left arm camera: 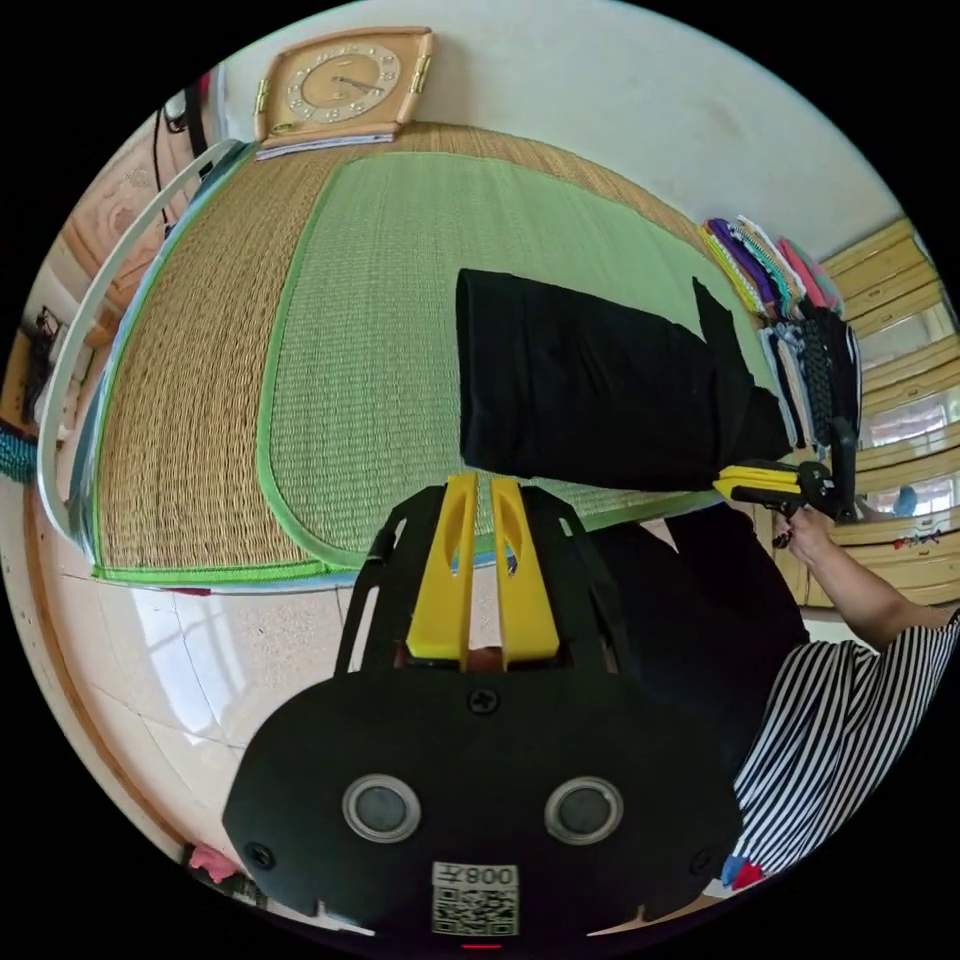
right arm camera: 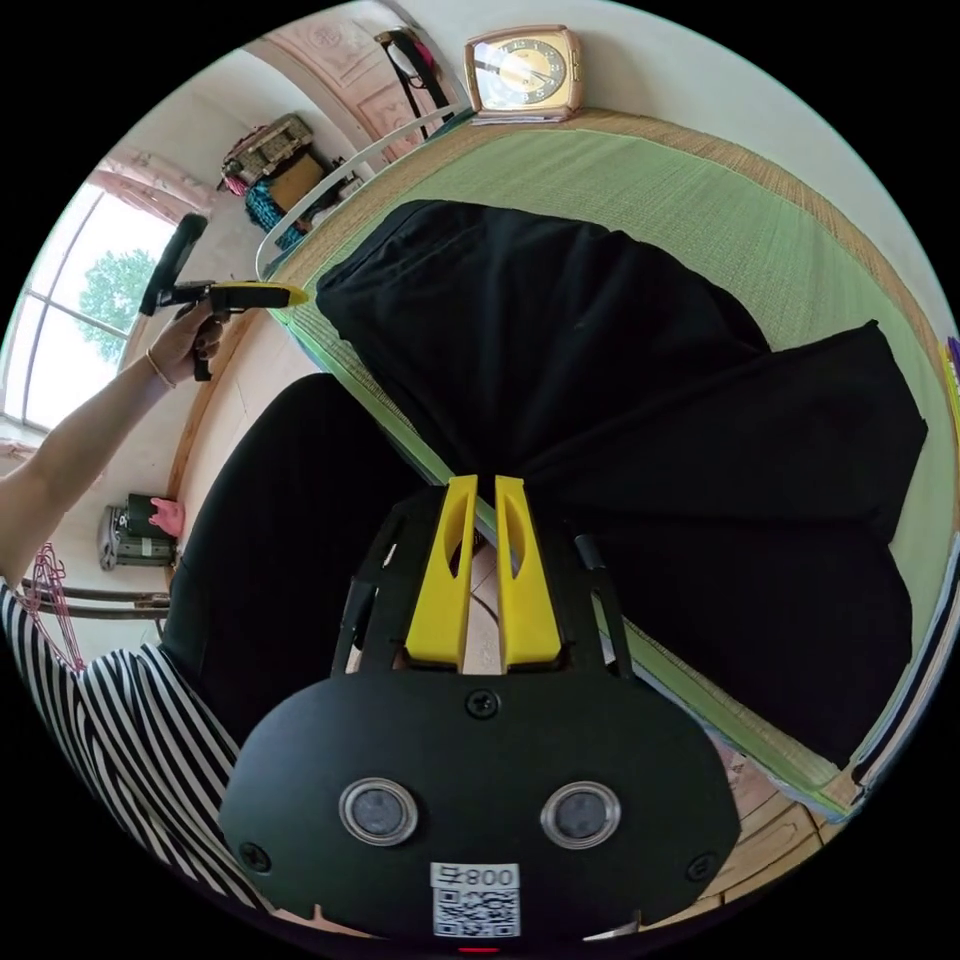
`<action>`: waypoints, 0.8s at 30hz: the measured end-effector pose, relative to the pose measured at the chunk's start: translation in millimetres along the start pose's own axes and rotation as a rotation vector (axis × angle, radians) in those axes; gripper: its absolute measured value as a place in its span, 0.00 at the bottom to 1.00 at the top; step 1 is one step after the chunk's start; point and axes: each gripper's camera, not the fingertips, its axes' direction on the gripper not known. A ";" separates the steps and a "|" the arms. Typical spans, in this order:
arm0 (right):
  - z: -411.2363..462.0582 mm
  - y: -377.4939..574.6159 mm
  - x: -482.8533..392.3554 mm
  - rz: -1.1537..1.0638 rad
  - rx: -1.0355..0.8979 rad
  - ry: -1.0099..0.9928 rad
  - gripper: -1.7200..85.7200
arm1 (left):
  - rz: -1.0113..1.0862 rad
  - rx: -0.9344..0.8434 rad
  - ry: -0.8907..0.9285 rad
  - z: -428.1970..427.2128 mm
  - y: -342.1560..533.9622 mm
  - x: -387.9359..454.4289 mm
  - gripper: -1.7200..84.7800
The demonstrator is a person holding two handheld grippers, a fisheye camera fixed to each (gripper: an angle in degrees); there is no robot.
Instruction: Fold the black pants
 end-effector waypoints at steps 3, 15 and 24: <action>-12.6 1.3 9.4 0.032 0.024 -0.040 0.06 | 0.042 0.135 0.137 0.6 -1.3 16.8 0.06; -105.7 39.1 84.8 0.305 0.247 -0.185 0.07 | 0.440 -0.060 0.400 124.1 -86.0 186.9 0.10; -157.8 -53.2 155.0 0.387 0.172 0.028 0.12 | 0.419 -0.173 0.261 197.1 -142.9 241.9 0.11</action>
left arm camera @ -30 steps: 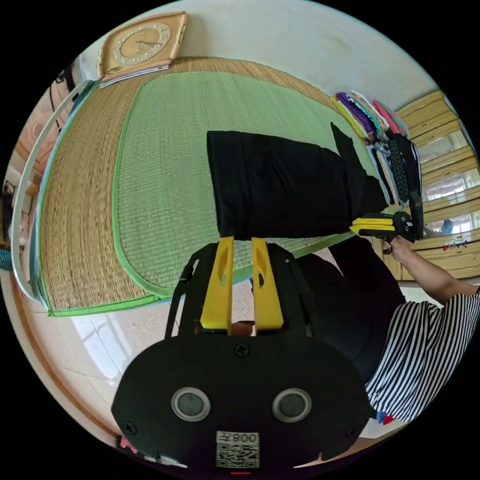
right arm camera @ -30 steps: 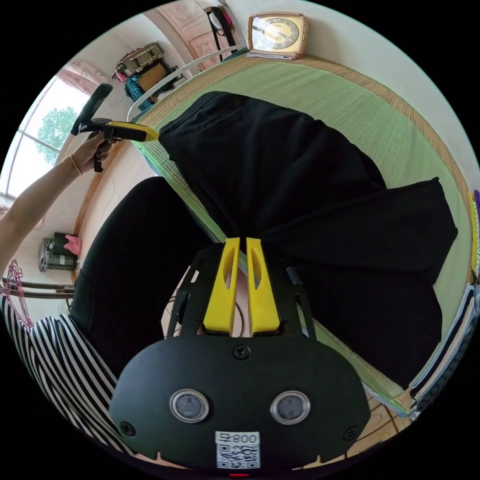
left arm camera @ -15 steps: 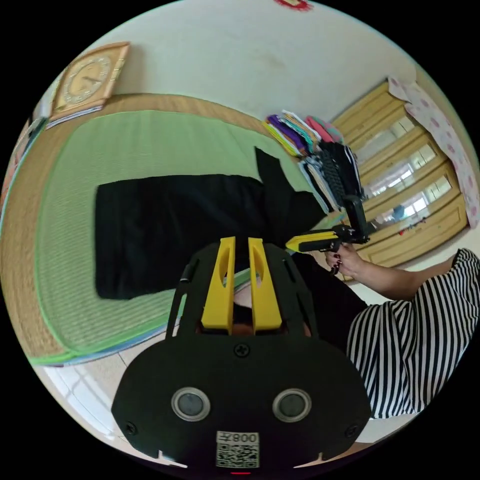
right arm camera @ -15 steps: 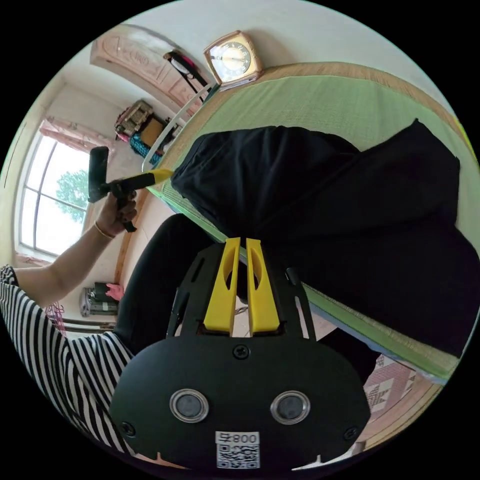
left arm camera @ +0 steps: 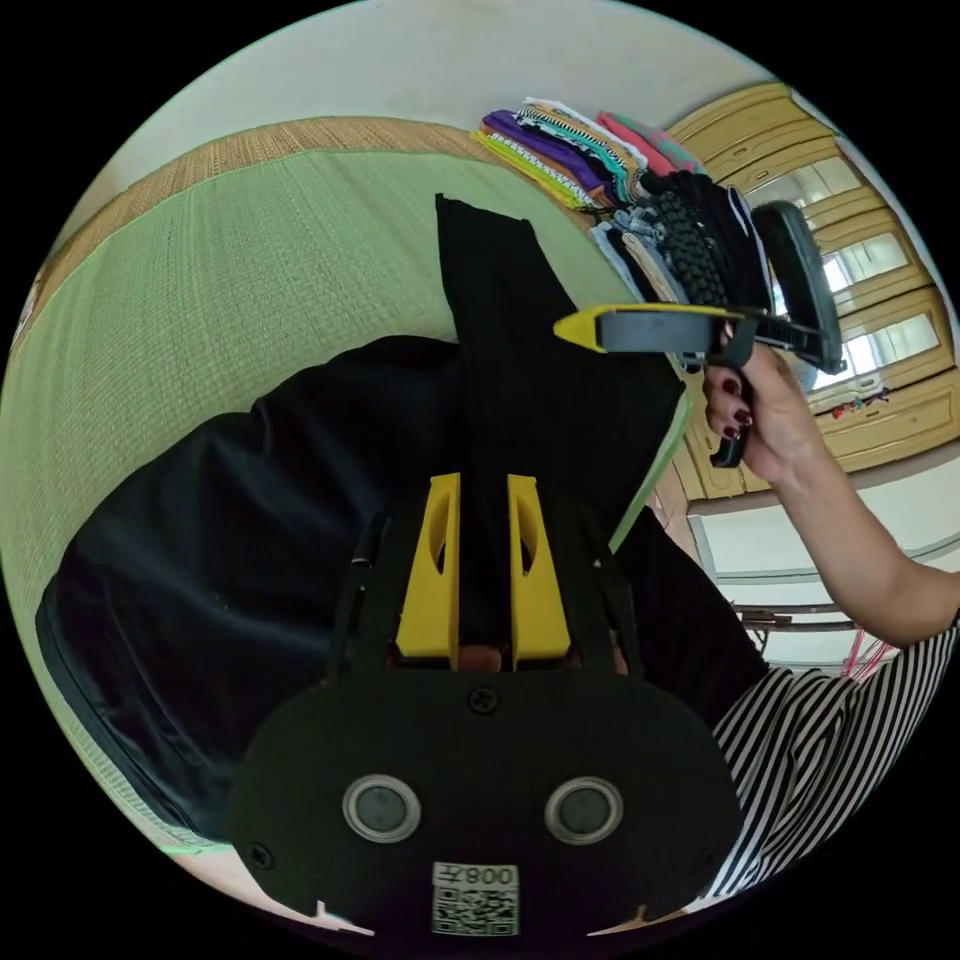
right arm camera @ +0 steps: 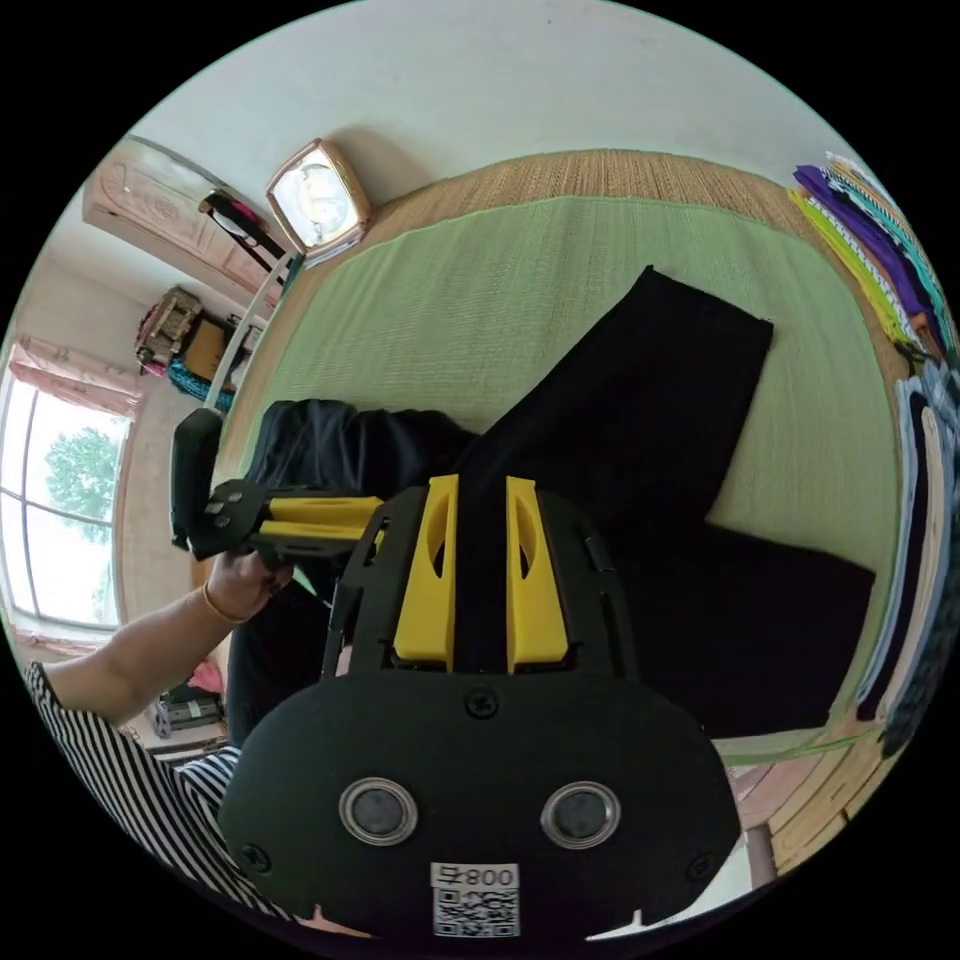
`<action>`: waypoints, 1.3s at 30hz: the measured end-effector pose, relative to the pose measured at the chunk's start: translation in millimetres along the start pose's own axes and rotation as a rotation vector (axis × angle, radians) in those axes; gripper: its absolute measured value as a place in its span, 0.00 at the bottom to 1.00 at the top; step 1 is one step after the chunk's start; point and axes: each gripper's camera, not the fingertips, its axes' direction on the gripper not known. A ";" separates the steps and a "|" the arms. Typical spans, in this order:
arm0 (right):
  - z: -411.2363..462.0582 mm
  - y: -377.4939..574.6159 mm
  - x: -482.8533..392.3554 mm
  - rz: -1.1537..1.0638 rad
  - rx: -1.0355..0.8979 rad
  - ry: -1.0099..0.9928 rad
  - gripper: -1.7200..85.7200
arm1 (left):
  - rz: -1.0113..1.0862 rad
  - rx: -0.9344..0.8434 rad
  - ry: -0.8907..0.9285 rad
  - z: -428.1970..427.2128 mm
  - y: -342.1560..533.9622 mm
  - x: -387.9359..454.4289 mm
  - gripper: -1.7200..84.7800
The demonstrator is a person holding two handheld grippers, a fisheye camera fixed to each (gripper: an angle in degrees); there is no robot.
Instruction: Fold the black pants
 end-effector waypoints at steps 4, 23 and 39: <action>7.0 -49.6 -2.2 0.009 -0.072 0.082 0.13 | -0.012 -0.027 -0.023 23.4 -20.5 4.0 0.10; 2.2 -139.3 11.6 0.083 -0.228 0.252 0.10 | -0.015 0.009 0.001 85.7 -82.2 25.7 0.06; -51.4 -131.7 44.1 0.089 -0.189 0.118 0.11 | 0.005 0.059 0.054 116.2 -119.0 60.1 0.04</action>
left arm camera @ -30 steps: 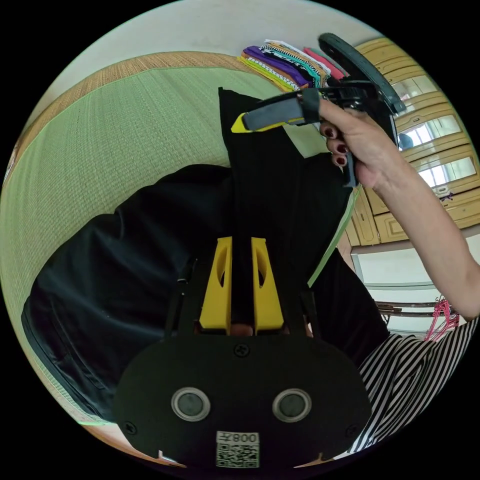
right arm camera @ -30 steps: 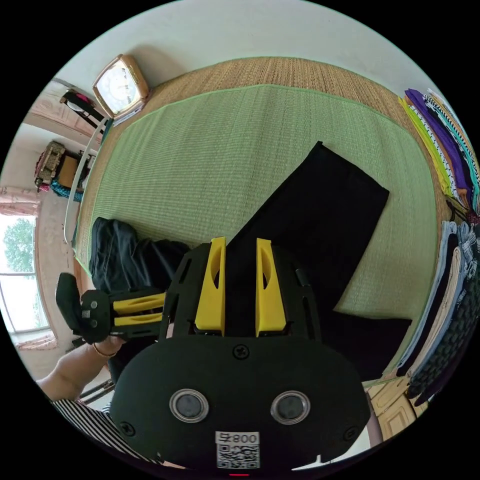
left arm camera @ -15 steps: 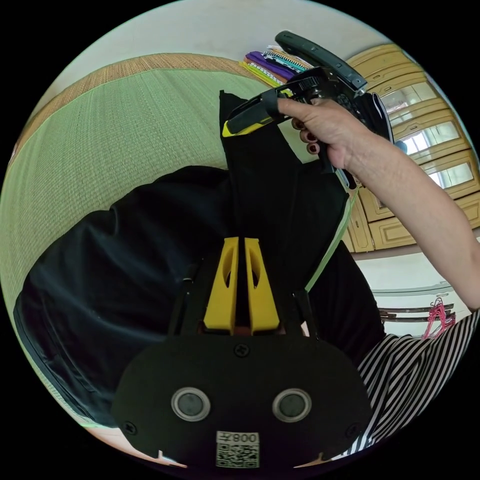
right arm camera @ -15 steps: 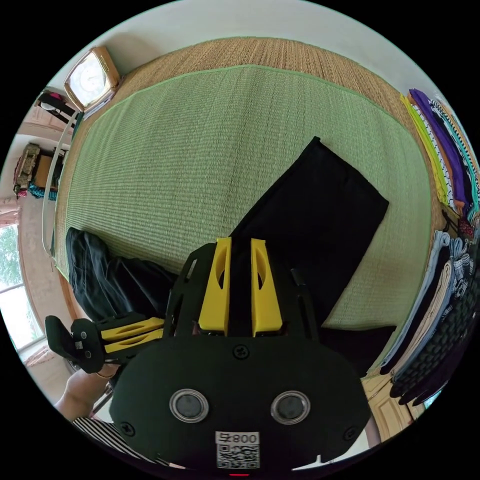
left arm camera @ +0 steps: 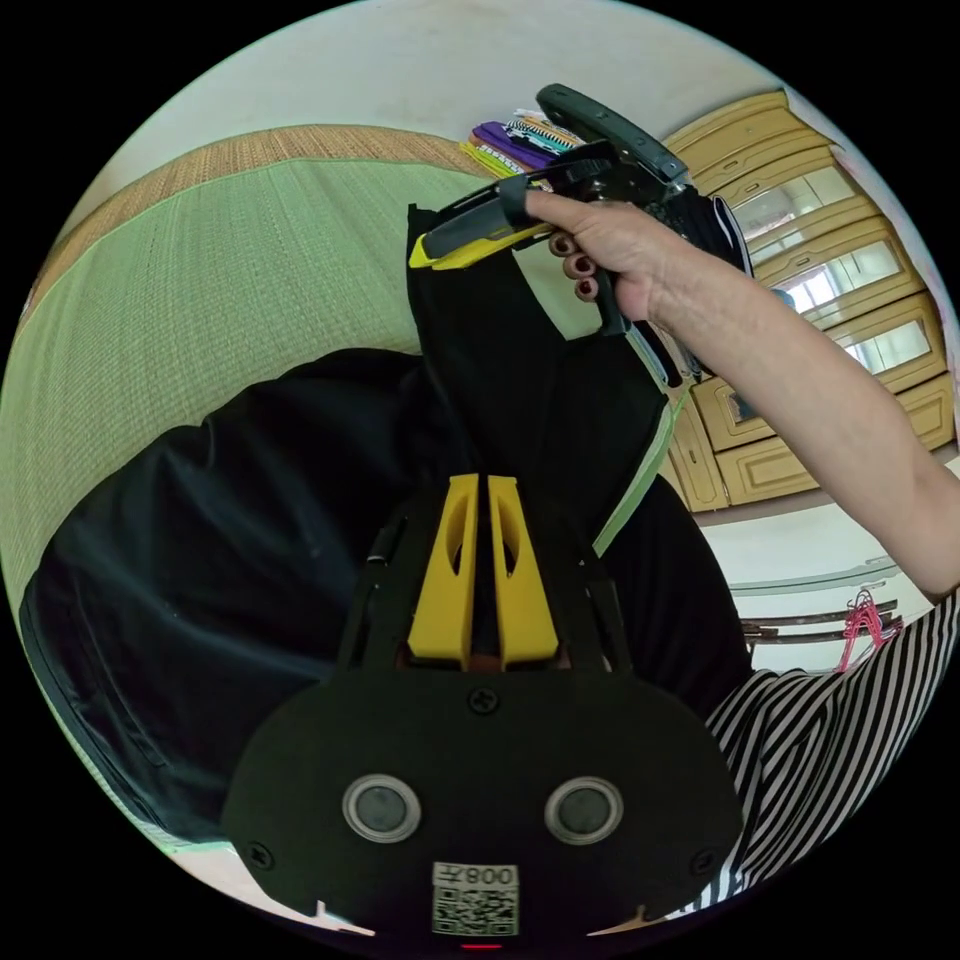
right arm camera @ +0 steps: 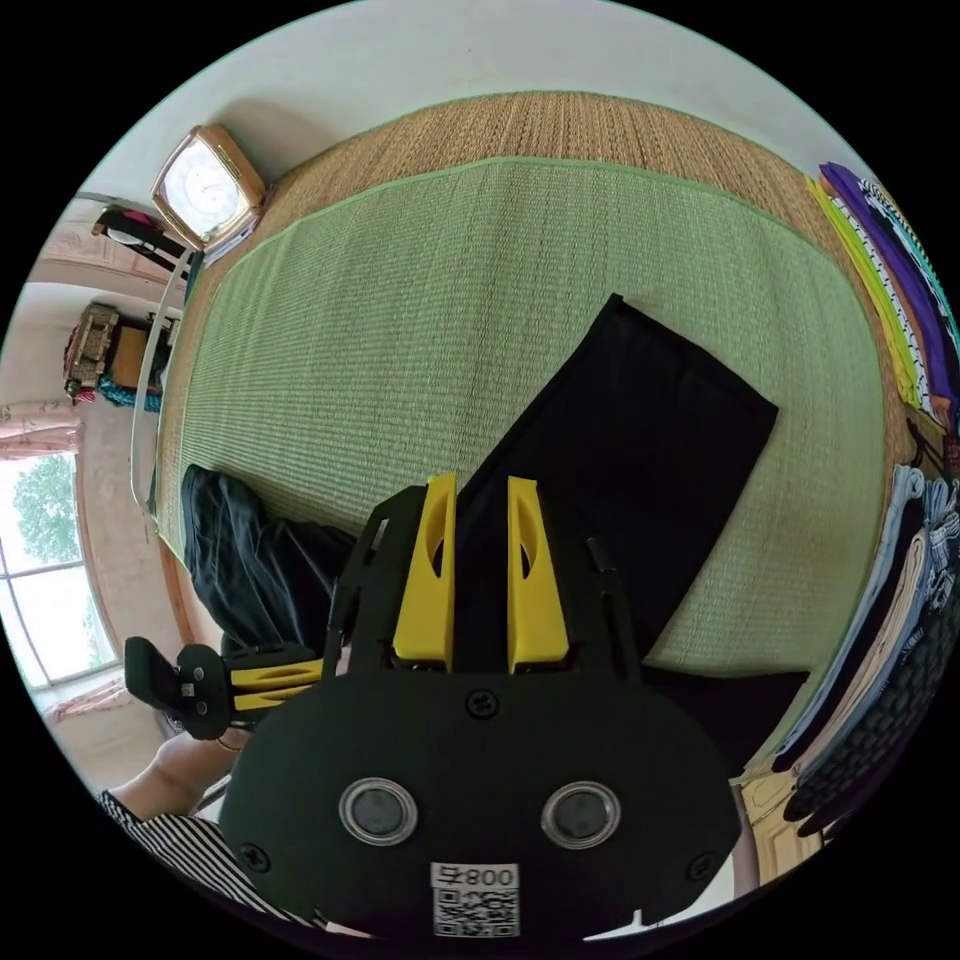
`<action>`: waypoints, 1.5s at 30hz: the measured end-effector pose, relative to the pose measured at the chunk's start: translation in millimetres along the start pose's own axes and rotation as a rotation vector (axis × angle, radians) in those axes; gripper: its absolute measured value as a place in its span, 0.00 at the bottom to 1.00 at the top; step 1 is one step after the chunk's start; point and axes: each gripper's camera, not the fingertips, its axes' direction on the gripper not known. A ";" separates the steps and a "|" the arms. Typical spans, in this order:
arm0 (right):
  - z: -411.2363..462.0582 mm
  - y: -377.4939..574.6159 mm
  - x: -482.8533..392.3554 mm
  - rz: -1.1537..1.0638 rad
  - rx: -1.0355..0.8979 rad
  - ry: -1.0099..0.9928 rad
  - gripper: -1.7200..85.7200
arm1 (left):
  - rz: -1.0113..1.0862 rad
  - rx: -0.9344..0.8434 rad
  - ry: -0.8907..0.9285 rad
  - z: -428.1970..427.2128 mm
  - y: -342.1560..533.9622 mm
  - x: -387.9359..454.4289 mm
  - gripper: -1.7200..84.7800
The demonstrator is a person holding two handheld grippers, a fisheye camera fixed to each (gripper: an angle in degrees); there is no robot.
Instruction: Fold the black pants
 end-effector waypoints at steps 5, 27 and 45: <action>6.8 -0.3 9.1 0.021 -0.063 0.123 0.10 | 0.026 -0.012 -0.004 15.9 -14.9 11.1 0.03; -126.7 288.2 223.7 0.148 0.420 -0.380 0.03 | 0.268 -0.089 0.098 74.4 -67.8 103.9 0.03; -24.5 485.0 371.9 0.452 0.435 -0.655 0.03 | 0.277 -0.231 0.089 143.0 -120.0 159.5 0.06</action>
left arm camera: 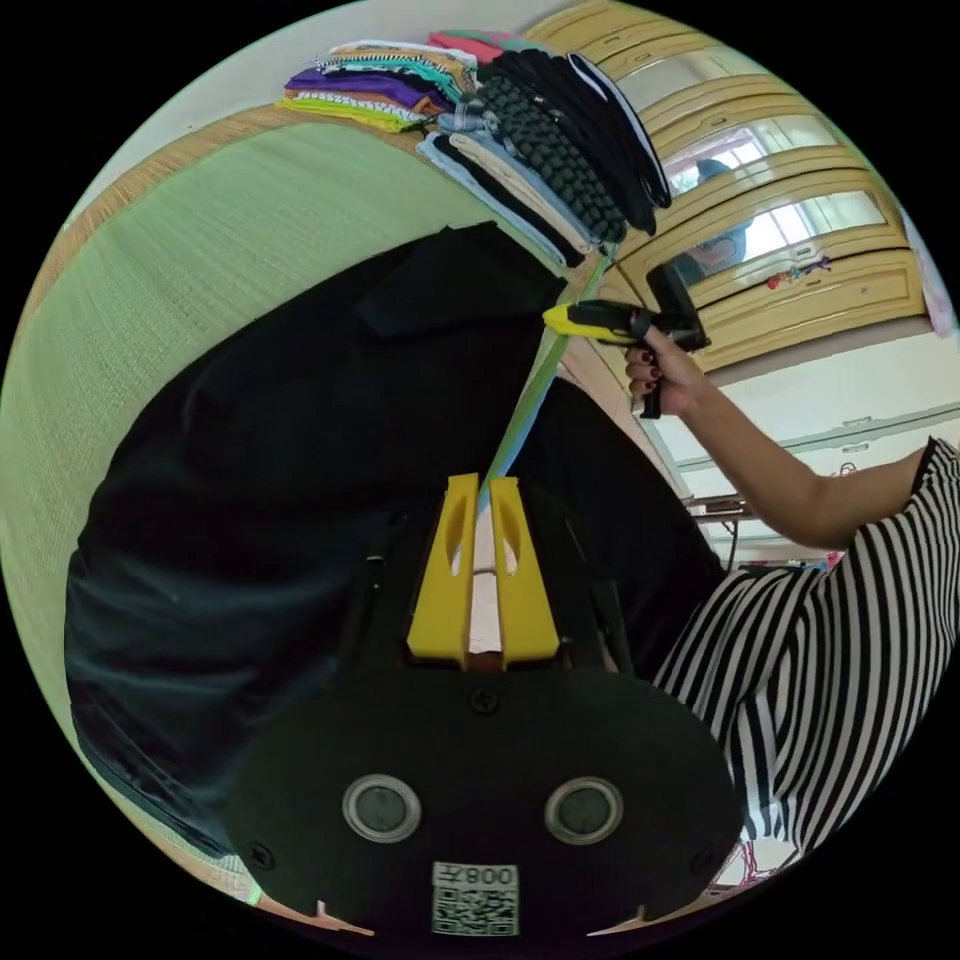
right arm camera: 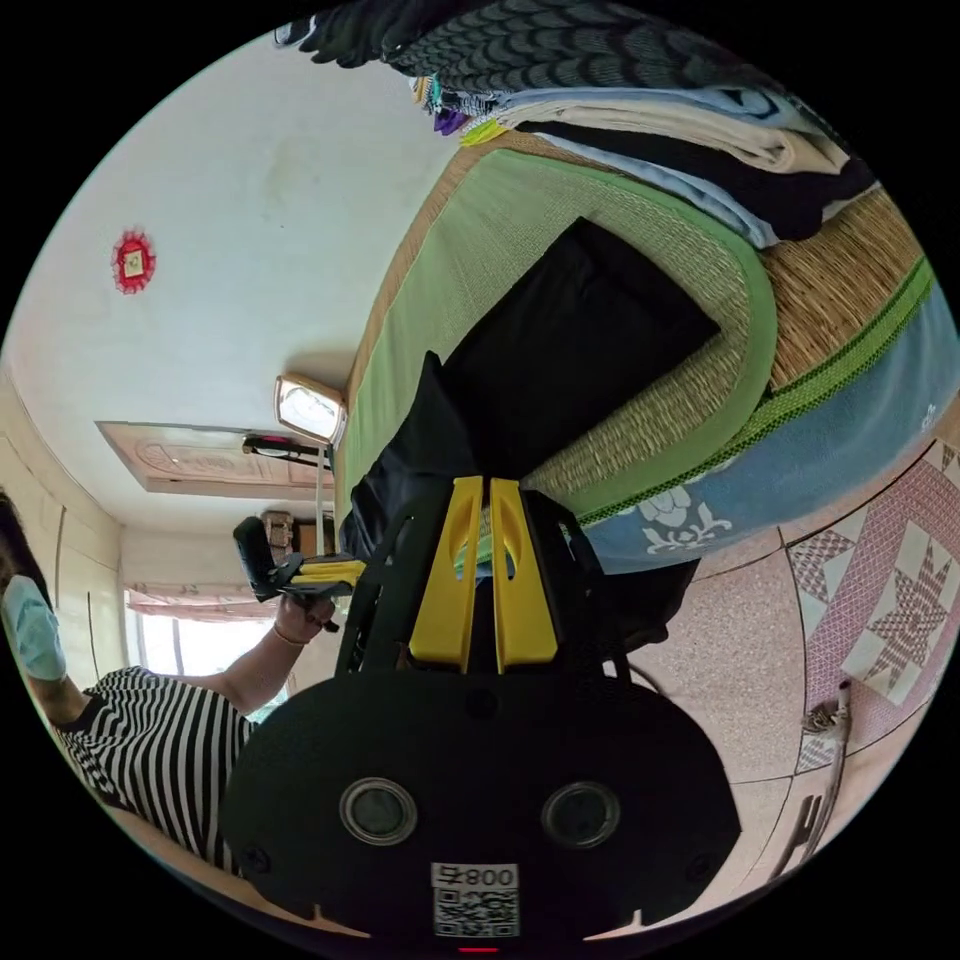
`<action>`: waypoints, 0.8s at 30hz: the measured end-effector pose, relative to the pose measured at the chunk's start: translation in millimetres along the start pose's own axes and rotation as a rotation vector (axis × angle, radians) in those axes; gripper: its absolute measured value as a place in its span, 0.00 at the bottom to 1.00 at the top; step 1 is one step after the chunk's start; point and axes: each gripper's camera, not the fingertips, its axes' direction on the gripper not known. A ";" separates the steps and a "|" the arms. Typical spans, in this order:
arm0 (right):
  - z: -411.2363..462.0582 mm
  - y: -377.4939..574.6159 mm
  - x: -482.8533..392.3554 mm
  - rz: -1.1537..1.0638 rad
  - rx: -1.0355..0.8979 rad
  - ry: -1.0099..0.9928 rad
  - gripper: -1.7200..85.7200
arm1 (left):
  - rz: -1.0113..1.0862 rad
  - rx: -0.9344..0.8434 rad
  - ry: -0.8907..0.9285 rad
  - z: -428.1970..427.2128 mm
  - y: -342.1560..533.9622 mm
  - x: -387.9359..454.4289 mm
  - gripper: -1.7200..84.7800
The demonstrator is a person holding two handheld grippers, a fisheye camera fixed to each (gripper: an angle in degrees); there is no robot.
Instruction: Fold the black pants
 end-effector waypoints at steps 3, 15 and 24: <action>-20.2 11.3 16.0 0.006 0.047 -0.006 0.04 | -0.039 0.066 0.013 -1.6 -25.5 -6.5 0.08; -17.9 -23.0 -23.3 -0.420 -0.070 0.256 0.11 | -0.202 0.048 0.029 38.1 -111.3 -31.5 0.10; -11.4 -28.0 2.0 -0.422 -0.158 0.236 0.06 | -0.164 0.066 0.023 49.4 -141.6 -6.3 0.04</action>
